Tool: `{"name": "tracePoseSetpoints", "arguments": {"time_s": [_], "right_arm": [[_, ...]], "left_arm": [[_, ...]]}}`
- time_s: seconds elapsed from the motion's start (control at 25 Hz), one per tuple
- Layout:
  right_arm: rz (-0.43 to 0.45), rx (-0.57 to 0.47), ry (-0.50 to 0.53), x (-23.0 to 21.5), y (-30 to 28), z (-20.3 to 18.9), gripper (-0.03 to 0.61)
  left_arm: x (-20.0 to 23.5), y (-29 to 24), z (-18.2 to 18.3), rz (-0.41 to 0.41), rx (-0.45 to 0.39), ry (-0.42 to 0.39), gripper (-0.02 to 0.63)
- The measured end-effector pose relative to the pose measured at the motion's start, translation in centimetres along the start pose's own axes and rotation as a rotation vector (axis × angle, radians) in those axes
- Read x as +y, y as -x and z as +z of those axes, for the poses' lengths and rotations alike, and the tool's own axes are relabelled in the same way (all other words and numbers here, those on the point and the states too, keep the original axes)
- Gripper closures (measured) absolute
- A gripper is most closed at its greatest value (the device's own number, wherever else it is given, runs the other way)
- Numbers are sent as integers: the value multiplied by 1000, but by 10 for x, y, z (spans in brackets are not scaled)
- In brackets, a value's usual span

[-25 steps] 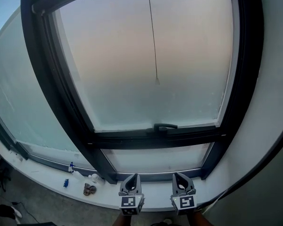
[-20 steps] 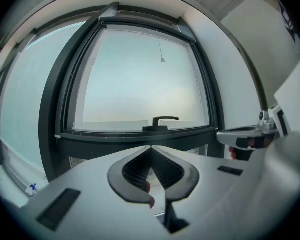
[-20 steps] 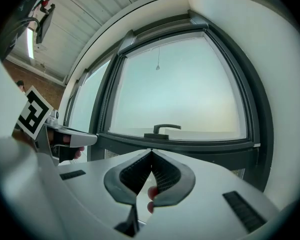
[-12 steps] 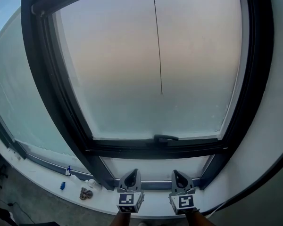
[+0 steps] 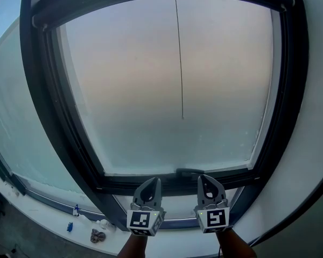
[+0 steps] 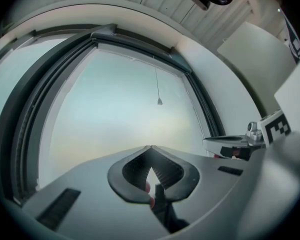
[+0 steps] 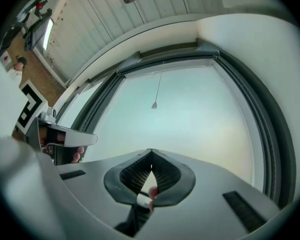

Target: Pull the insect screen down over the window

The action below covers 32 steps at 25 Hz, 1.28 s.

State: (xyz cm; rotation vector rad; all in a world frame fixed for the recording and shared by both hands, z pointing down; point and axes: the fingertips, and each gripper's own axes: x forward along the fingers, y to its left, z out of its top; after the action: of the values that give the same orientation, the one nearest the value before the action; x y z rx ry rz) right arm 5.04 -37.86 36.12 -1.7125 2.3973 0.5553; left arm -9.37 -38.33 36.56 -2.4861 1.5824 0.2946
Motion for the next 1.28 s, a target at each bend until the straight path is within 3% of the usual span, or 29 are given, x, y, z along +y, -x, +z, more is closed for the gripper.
{"name": "tracePoseSetpoints", "arguments": {"time_s": [0.2,0.48,0.6,0.84,0.96,1.12,1.28], "right_arm": [[-68,-94,64,-24,-33,57,575],[-122,-280,256,-50,-65,157,575],[-131,-296,441,-56,-82,188,575],[-146,-234,727,-71,-106,223,535],[-150,-206,853,-78,-120,240,503],[-162,-178,992,-85,-138,269,463],[-145,-160,1072,-88,-156,310,407]], "left_arm": [[19,-27,49,-2,-99,-115,611],[37,-66,144,6,-205,-237,611],[38,-82,184,9,-236,-437,611],[54,-96,250,125,-239,-798,608],[51,-110,279,147,-213,-974,517],[50,-126,304,213,-137,-1207,458],[50,-141,326,250,-52,-1353,388]]}}
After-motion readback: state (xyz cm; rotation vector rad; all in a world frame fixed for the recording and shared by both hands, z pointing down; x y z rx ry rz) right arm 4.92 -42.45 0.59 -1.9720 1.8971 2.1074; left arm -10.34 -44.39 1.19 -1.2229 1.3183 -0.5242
